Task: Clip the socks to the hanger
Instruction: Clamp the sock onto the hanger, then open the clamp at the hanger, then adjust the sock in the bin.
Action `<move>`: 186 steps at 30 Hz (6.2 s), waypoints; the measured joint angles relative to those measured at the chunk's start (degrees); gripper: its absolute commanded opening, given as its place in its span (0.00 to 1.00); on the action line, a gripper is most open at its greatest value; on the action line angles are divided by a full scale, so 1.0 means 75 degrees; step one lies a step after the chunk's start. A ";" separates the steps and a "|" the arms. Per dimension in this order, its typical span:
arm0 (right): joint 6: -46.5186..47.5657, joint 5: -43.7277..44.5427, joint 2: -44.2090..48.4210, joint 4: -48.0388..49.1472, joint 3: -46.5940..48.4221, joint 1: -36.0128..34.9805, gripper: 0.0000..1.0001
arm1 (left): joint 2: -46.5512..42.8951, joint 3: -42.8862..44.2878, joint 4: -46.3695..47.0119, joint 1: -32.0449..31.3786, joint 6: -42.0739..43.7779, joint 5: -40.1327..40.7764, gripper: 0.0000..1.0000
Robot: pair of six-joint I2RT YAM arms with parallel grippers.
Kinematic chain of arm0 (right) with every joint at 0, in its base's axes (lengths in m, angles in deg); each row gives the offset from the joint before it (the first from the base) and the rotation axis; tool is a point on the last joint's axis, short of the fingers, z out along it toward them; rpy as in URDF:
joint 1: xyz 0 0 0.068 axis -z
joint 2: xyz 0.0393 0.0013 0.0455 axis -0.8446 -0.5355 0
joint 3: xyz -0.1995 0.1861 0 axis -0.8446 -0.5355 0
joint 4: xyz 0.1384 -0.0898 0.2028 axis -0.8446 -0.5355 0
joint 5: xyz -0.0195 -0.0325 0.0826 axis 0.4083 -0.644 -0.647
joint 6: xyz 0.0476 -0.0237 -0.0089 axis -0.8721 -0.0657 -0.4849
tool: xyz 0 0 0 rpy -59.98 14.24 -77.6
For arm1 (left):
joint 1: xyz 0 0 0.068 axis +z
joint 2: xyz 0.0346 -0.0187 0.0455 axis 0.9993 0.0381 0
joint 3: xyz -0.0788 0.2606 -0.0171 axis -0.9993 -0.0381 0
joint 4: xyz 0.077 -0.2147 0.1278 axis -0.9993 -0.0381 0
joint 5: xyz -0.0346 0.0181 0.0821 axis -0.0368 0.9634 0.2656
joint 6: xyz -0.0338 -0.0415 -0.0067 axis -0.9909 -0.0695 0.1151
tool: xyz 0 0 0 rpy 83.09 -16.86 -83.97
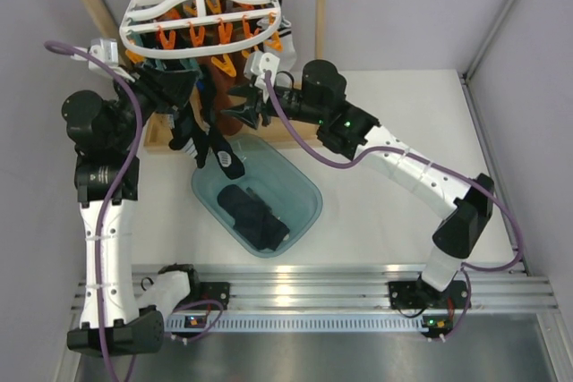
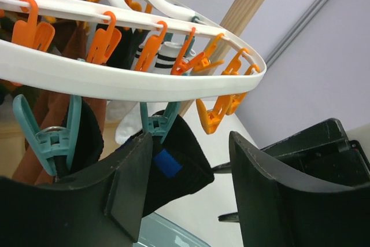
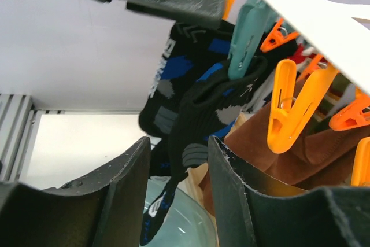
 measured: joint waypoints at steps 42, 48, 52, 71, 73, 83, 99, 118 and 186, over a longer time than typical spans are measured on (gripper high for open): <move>-0.1571 -0.0023 -0.1451 0.1244 0.1402 0.0568 0.53 | 0.0117 -0.0297 0.0737 0.0000 -0.0522 -0.1250 0.56; -0.1856 -0.0504 -0.1501 0.1411 0.1591 0.0568 0.54 | 0.0117 -0.0297 0.0737 0.0000 -0.0527 -0.1221 0.56; -0.1947 -0.0597 -0.1501 0.1445 0.1606 0.0568 0.56 | 0.0117 -0.0297 0.0734 0.0000 -0.0530 -0.1195 0.57; -0.1976 -0.0009 -0.1504 0.1329 0.1731 0.0580 0.00 | 0.0134 -0.0294 0.0737 0.0000 -0.0621 -0.1075 0.58; -0.1976 0.0055 -0.1504 0.1341 0.1737 0.0548 0.00 | 0.0154 -0.0294 0.0737 0.0000 -0.0635 -0.1040 0.56; -0.1970 0.0405 -0.1504 0.1355 0.1734 0.0350 0.00 | 0.0187 -0.0379 0.1107 -0.0294 -0.1011 -0.0396 0.57; -0.1842 0.1215 -0.1483 0.1842 0.1294 0.0038 0.00 | 0.0195 -0.0600 0.1157 -0.1037 -0.1014 0.1577 0.68; -0.2259 0.1358 -0.1483 0.1967 0.1265 0.0000 0.00 | 0.0356 -0.0603 0.1317 -0.1195 -0.1148 0.1871 0.73; -0.1953 0.0379 0.0137 0.1781 -0.1559 -0.0032 0.50 | 0.0688 -0.0536 0.2404 -0.1297 -0.0691 0.1868 0.00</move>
